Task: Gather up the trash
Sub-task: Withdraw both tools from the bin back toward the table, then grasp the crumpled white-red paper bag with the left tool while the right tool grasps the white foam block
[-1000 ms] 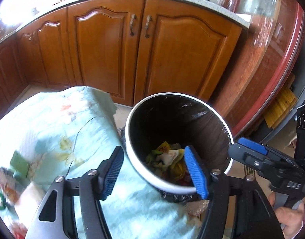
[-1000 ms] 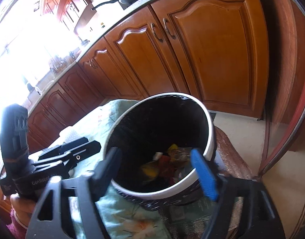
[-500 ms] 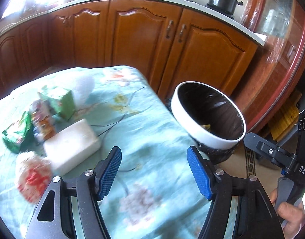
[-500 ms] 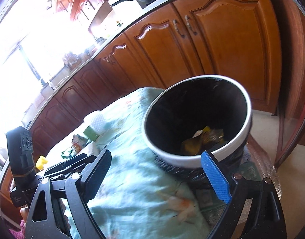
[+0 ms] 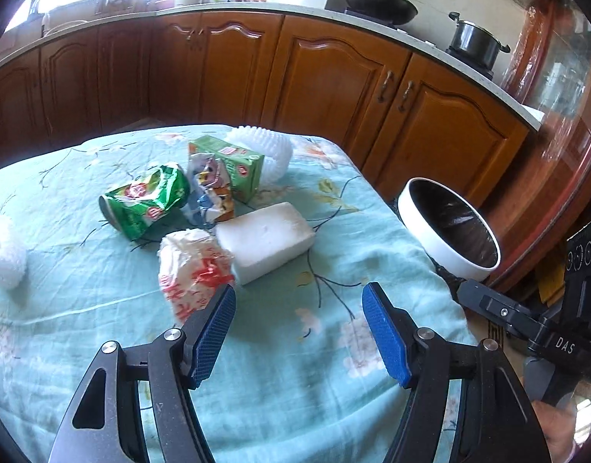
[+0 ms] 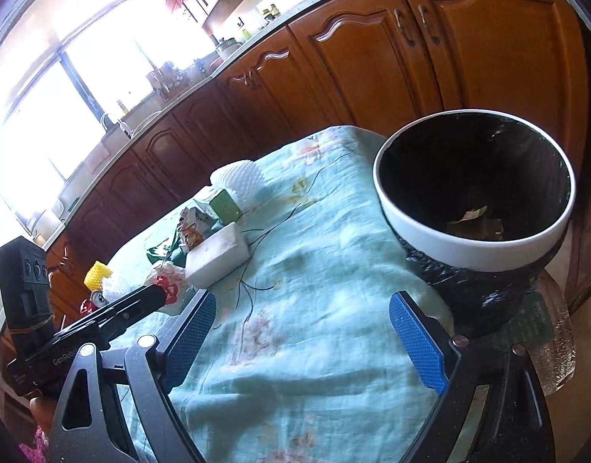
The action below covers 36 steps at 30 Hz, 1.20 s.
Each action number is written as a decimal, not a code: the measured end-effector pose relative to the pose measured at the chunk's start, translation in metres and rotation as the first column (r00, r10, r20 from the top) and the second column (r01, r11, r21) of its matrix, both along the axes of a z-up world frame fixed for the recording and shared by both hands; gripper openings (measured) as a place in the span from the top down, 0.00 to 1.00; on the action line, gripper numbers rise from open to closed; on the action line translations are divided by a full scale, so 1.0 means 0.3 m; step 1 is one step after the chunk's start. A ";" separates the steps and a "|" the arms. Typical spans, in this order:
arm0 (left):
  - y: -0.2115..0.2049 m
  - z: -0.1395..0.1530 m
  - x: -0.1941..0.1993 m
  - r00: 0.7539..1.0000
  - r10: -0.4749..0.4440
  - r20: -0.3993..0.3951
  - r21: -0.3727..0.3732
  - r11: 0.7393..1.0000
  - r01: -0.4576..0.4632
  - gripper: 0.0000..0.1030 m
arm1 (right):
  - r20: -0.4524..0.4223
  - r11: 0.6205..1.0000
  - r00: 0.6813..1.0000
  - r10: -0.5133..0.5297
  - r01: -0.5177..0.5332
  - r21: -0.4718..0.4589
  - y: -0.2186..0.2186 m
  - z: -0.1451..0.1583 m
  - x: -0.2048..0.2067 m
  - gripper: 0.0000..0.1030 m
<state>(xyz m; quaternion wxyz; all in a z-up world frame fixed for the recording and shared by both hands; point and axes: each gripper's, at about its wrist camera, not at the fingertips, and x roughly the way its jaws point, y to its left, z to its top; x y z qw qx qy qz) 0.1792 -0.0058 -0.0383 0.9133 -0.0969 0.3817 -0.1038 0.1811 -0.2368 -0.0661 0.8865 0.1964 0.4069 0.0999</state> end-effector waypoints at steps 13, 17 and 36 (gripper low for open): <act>0.158 -0.022 -0.020 0.992 0.122 -0.019 -0.010 0.992 -0.123 0.34 | -0.011 0.996 0.996 0.093 -0.093 0.008 0.160 -0.030 0.091 0.10; 0.168 -0.037 0.009 0.992 0.124 -0.033 -0.007 0.992 -0.125 0.34 | -0.016 0.993 0.993 0.115 -0.115 -0.001 0.201 -0.046 0.147 0.17; 0.173 -0.132 0.169 0.995 0.032 -0.091 -0.052 0.998 -0.037 0.72 | -0.074 0.976 0.974 0.214 -0.216 -0.028 0.315 -0.128 0.356 0.77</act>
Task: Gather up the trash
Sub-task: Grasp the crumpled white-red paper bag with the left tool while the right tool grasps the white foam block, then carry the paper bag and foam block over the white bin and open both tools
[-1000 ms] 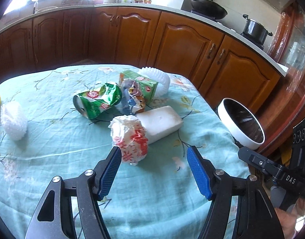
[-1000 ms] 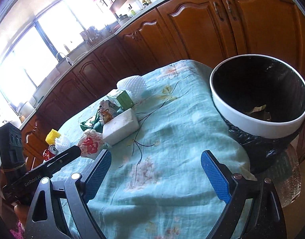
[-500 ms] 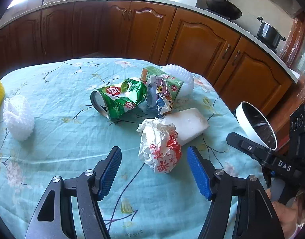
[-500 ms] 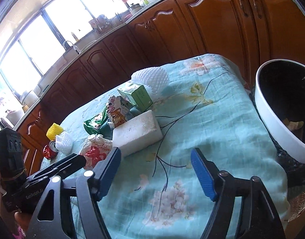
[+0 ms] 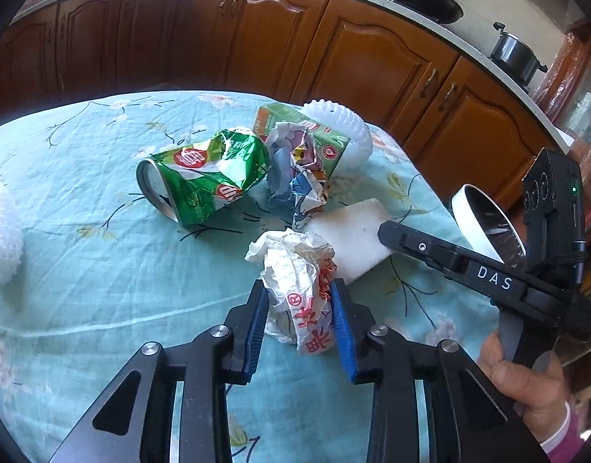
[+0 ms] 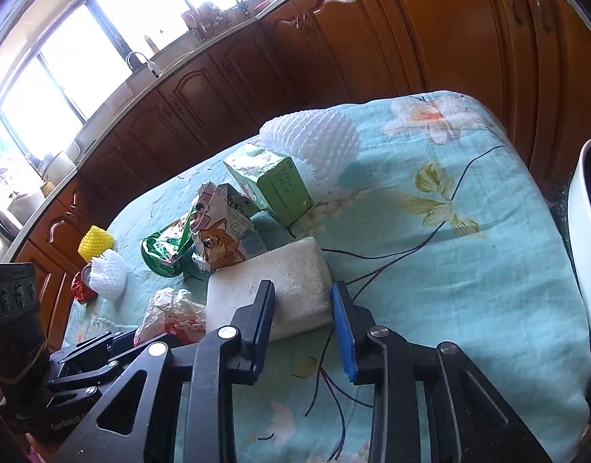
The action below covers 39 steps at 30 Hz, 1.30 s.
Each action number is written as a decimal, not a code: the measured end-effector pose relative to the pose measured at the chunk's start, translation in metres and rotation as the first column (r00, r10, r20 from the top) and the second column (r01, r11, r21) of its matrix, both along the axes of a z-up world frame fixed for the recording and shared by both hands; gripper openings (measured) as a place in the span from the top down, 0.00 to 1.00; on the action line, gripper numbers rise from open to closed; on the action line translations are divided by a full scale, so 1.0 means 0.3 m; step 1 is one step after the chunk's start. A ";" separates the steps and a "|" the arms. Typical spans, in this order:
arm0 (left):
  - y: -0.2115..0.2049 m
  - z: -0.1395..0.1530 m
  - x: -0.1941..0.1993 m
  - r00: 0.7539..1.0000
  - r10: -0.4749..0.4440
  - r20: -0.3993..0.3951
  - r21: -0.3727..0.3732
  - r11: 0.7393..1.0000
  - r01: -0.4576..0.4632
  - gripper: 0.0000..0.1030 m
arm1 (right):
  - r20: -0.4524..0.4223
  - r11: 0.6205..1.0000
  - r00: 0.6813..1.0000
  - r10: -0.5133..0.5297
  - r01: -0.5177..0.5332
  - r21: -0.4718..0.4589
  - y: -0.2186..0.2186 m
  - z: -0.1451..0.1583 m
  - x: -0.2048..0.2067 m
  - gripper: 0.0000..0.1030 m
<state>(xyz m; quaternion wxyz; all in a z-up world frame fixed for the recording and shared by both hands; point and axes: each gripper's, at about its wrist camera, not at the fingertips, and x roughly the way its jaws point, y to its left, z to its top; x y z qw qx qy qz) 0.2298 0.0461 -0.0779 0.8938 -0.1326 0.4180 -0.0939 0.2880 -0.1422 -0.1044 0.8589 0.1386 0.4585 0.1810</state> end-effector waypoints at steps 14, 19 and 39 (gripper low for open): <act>-0.118 0.055 -0.014 0.992 -0.112 0.058 0.007 0.994 0.112 0.80 | 0.053 0.991 0.991 -0.127 0.124 0.050 -0.236 0.092 -0.144 0.89; -0.175 0.065 -0.006 0.986 -0.157 0.062 0.002 0.988 0.158 0.80 | 0.082 0.983 0.980 -0.182 0.178 0.053 -0.320 0.137 -0.197 0.90; -0.451 0.110 0.055 0.944 -0.318 0.091 0.020 0.948 0.317 0.80 | 0.164 0.942 0.927 -0.336 0.334 0.041 -0.601 0.256 -0.326 0.93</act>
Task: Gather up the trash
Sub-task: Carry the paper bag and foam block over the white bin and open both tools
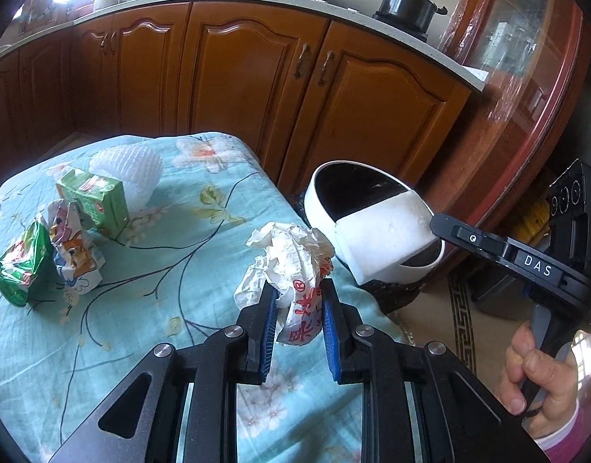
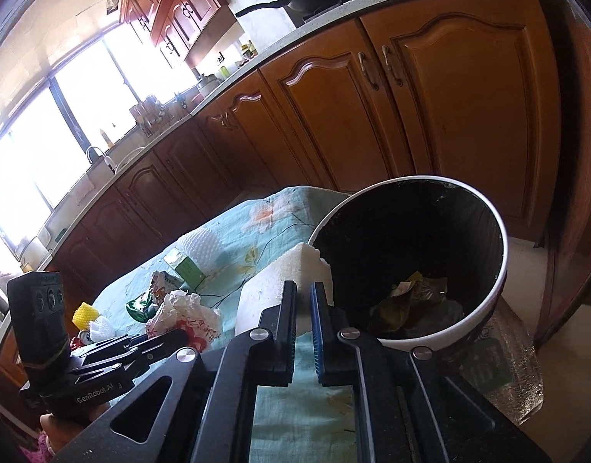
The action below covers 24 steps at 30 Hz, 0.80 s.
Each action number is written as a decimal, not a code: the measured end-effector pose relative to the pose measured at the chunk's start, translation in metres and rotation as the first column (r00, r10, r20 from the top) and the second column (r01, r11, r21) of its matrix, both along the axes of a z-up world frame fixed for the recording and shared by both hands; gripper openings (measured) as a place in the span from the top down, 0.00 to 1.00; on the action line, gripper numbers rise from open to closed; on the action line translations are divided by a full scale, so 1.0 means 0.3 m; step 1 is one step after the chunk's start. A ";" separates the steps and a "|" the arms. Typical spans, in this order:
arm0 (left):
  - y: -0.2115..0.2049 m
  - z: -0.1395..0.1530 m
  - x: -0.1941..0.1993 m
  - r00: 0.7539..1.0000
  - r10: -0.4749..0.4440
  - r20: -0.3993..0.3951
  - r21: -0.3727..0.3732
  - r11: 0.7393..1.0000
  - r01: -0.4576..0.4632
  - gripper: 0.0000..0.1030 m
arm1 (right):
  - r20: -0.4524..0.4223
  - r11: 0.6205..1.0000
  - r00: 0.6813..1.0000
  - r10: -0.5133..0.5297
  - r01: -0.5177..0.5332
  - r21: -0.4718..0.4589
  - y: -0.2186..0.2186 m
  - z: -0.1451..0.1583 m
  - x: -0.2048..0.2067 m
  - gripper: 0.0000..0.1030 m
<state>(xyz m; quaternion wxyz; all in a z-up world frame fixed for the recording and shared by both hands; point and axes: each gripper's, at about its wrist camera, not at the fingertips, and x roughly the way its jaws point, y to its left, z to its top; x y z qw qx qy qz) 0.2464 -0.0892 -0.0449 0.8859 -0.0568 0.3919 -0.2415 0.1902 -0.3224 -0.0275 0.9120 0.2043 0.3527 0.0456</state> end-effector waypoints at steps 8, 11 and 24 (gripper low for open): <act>-0.083 0.010 0.041 0.999 -0.038 0.007 0.002 0.999 0.038 0.80 | 0.015 0.999 0.999 -0.047 0.047 -0.001 -0.087 0.017 -0.009 0.94; -0.128 0.028 0.071 0.998 -0.055 0.023 0.010 0.998 0.054 0.80 | 0.012 0.998 0.998 -0.066 0.066 -0.001 -0.125 0.014 -0.005 0.94; -0.394 0.009 0.282 0.989 -0.147 0.000 0.057 0.987 0.147 0.80 | -0.042 0.990 0.990 -0.136 0.134 -0.046 -0.277 -0.043 0.071 0.96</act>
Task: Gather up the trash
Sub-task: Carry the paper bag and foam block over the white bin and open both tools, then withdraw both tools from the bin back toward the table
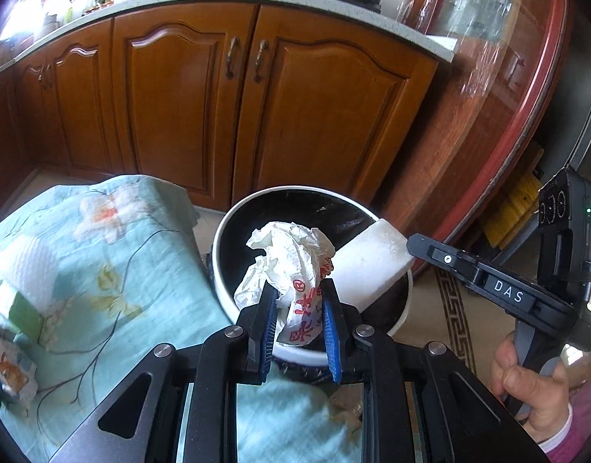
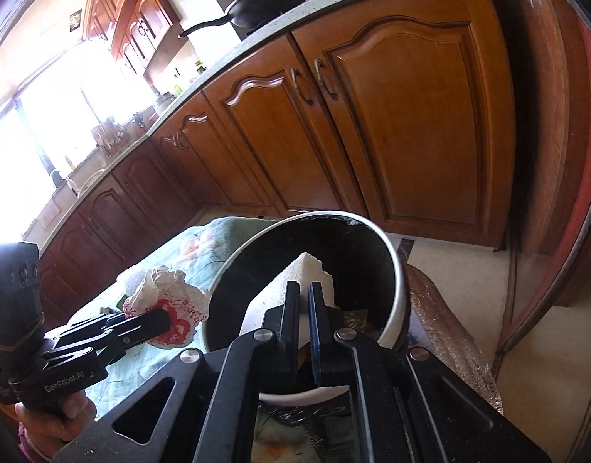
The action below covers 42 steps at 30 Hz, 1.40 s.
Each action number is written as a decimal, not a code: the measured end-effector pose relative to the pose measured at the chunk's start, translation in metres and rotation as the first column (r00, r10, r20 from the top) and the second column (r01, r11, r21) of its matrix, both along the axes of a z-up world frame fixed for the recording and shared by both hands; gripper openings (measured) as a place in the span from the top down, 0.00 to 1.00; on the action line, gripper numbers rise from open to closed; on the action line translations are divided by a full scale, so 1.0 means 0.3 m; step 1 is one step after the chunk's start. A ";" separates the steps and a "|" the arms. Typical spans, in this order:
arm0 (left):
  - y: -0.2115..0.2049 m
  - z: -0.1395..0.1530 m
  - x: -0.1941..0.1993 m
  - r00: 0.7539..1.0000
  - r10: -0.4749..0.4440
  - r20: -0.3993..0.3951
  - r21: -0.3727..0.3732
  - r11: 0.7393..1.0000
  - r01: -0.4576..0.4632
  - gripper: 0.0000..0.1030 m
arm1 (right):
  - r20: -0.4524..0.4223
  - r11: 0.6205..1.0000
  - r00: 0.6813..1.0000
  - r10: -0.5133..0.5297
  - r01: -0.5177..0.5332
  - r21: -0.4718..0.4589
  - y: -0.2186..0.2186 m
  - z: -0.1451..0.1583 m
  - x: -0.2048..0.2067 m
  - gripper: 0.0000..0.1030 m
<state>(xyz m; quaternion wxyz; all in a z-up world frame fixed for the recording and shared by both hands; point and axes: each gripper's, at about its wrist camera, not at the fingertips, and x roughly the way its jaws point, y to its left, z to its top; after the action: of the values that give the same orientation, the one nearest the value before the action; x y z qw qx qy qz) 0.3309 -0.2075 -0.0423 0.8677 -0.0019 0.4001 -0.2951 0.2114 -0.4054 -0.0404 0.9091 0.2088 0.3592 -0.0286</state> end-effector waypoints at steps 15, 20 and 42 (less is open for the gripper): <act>-0.099 -0.098 0.097 0.999 -0.007 -0.044 0.061 0.998 0.010 0.42 | -0.054 0.999 0.999 -0.010 0.012 0.041 -0.060 -0.086 0.045 0.67; -0.068 -0.107 0.074 0.999 0.018 -0.050 0.045 0.999 -0.016 0.39 | -0.035 0.998 0.999 -0.015 0.017 0.055 -0.049 -0.080 0.027 0.37; 0.425 -0.076 -0.210 0.967 0.236 -0.094 -0.051 0.969 -0.241 0.35 | 0.042 0.993 0.995 0.095 -0.098 0.073 0.248 -0.006 -0.035 0.13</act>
<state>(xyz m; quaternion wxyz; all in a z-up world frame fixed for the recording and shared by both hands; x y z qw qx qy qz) 0.2678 -0.0800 -0.0652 0.8781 -0.0897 0.4252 -0.2004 0.2008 -0.3311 -0.0421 0.9079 0.2254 0.3520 0.0330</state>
